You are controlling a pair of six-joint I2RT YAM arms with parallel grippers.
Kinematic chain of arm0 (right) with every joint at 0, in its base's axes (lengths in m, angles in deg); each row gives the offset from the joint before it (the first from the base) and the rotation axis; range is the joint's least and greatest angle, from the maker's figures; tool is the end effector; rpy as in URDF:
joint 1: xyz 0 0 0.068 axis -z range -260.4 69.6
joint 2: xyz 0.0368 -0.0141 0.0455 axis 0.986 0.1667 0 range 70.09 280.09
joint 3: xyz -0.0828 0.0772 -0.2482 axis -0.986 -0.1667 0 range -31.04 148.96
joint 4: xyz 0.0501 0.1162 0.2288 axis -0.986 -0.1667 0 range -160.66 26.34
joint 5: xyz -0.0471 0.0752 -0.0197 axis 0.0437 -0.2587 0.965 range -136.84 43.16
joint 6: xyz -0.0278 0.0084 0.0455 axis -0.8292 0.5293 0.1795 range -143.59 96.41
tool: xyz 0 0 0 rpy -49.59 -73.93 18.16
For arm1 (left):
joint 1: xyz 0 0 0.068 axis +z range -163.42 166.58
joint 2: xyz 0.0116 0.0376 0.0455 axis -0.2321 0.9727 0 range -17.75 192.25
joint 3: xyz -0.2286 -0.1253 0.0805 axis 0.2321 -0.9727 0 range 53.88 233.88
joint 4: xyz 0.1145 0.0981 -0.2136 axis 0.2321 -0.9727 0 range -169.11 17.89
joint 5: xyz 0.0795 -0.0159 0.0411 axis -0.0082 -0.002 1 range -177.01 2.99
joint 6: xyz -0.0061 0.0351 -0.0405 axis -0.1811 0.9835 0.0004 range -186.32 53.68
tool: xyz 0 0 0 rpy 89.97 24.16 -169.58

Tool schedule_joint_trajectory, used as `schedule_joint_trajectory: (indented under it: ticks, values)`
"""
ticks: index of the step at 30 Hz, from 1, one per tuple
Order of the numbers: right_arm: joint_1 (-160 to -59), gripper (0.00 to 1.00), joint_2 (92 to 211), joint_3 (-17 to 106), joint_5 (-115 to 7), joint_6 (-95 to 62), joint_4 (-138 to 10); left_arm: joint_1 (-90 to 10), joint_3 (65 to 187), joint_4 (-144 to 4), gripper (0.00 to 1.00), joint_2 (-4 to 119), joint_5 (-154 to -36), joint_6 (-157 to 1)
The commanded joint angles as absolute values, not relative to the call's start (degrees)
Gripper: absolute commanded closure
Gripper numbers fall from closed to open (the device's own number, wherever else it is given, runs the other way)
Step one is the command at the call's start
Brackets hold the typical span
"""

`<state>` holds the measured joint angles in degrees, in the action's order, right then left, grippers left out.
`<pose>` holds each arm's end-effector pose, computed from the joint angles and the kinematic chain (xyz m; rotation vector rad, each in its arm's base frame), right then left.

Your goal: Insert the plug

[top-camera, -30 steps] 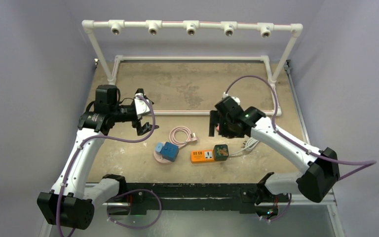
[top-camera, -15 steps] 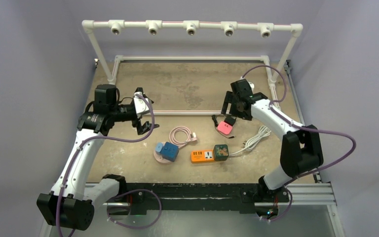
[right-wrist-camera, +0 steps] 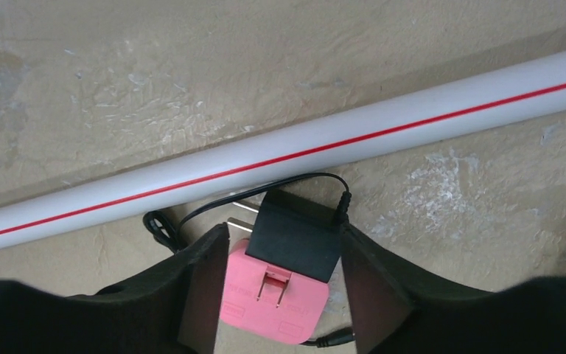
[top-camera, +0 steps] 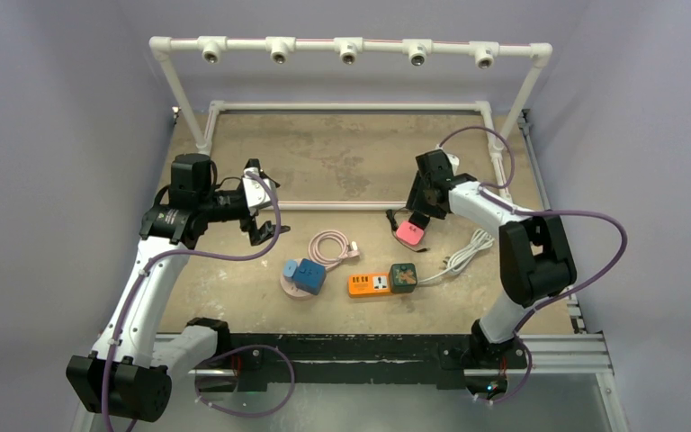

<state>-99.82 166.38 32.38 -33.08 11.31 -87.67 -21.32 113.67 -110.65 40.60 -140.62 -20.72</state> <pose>0.3298 0.1073 0.2024 0.4291 2.4857 0.0716 0.1949 -0.0560 0.3470 1.2999 1.5027 -0.6115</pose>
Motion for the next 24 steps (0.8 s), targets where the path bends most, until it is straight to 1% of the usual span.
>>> schedule_joint_trajectory:
  ticks: [1,3,7,12,15,17,22,23,24]
  values:
    - [-99.5,0.46,165.9,29.6,-32.2,13.9,-84.9,-21.2,116.0,-109.8,0.01,39.4,-140.8,-21.5]
    - [-99.5,0.48,166.2,28.5,-32.7,14.4,-84.5,-21.2,116.1,-109.9,0.01,39.4,-140.8,-21.5]
    - [-99.5,0.47,167.2,27.3,-32.1,14.5,-83.5,-21.2,116.3,-109.9,0.01,39.4,-140.5,-21.5]
    - [-99.5,0.37,168.6,28.2,-31.5,14.4,-83.5,-21.2,116.6,-110.4,0.01,39.3,-140.6,-21.4]
    - [-99.5,0.37,168.1,28.0,-31.7,14.4,-83.4,-21.2,116.7,-110.8,0.01,39.2,-140.3,-21.1]
    - [-99.5,0.38,167.2,27.5,-31.7,14.4,-83.6,-21.2,116.8,-111.0,0.01,39.2,-140.2,-20.9]
    - [-99.5,0.48,165.6,25.2,-31.6,15.4,-83.6,-21.2,116.7,-111.1,0.01,39.2,-140.4,-21.0]
    - [-99.5,0.50,165.5,24.8,-31.8,15.6,-83.4,-21.2,116.7,-111.0,0.01,39.3,-140.5,-21.1]
    - [-99.5,0.55,165.4,24.6,-31.9,15.6,-83.1,-21.2,116.7,-111.0,0.01,39.2,-140.5,-21.2]
